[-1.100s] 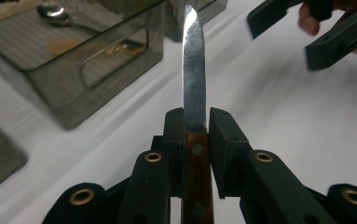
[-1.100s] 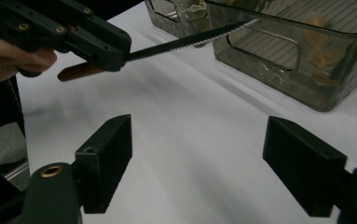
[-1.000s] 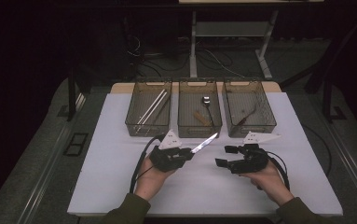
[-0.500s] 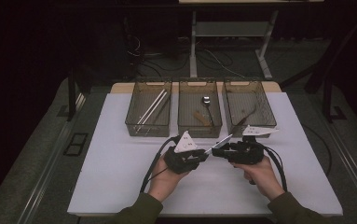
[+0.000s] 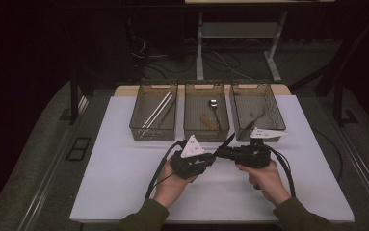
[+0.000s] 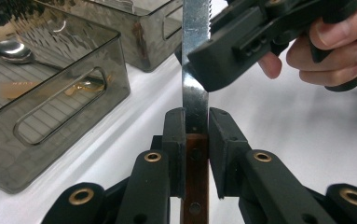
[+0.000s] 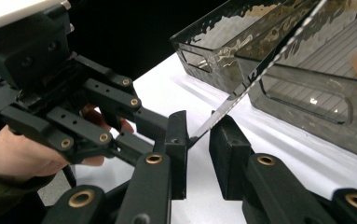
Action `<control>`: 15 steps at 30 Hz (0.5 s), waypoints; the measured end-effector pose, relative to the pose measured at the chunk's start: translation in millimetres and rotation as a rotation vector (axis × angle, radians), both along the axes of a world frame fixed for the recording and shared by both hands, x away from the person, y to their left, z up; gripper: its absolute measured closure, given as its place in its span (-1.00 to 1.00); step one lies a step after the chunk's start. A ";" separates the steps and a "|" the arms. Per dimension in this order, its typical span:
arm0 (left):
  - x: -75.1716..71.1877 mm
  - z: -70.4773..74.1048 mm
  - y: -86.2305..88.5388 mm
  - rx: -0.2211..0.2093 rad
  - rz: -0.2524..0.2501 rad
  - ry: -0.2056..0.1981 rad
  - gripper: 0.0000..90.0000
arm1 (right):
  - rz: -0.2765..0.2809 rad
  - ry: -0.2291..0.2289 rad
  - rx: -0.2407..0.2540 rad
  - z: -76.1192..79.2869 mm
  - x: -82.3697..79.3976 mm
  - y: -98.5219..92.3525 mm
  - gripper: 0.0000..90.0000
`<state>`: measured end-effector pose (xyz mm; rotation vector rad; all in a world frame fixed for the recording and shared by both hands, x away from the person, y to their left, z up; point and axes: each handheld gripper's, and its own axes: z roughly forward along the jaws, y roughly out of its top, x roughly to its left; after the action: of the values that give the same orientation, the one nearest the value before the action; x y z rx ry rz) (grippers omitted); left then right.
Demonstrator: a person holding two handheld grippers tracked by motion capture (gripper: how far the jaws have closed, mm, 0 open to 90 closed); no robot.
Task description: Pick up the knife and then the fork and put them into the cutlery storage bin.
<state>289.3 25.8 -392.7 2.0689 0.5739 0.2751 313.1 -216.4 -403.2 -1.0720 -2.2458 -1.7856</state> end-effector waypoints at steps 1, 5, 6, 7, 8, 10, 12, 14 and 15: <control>-0.1 0.0 -0.2 0.001 -0.001 -0.002 0.70 | -0.001 -0.003 0.005 1.0 0.0 0.4 0.75; 0.0 -0.8 -0.1 -0.005 0.001 0.000 0.70 | 0.008 -0.006 0.009 3.9 0.3 3.1 0.82; 0.3 -0.7 0.4 -0.008 0.001 0.001 0.70 | 0.010 -0.009 0.010 4.8 0.1 3.8 0.84; 0.2 -0.6 0.4 -0.011 -0.001 -0.003 0.70 | 0.013 -0.015 0.011 5.6 0.0 4.3 0.86; -0.1 -0.4 0.1 -0.010 0.000 -0.008 0.69 | 0.015 -0.022 0.010 6.7 -0.9 4.6 0.89; 0.2 -0.9 -0.4 -0.017 -0.006 -0.001 0.68 | 0.017 -0.040 0.003 8.9 -3.0 5.9 0.98; -0.2 -1.2 -0.6 -0.028 -0.009 -0.003 0.66 | 0.017 -0.055 -0.002 10.7 -4.8 6.8 0.98; 0.1 -1.0 1.0 -0.036 -0.014 0.000 0.62 | 0.016 -0.066 -0.010 12.6 -5.9 6.7 0.98; 0.2 -1.0 2.2 -0.034 -0.013 -0.005 0.53 | 0.010 -0.073 -0.011 13.7 -6.2 5.6 0.99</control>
<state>289.4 28.0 -393.6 2.0375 0.5585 0.2617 307.0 -210.9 -389.6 -1.0114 -2.3004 -1.8401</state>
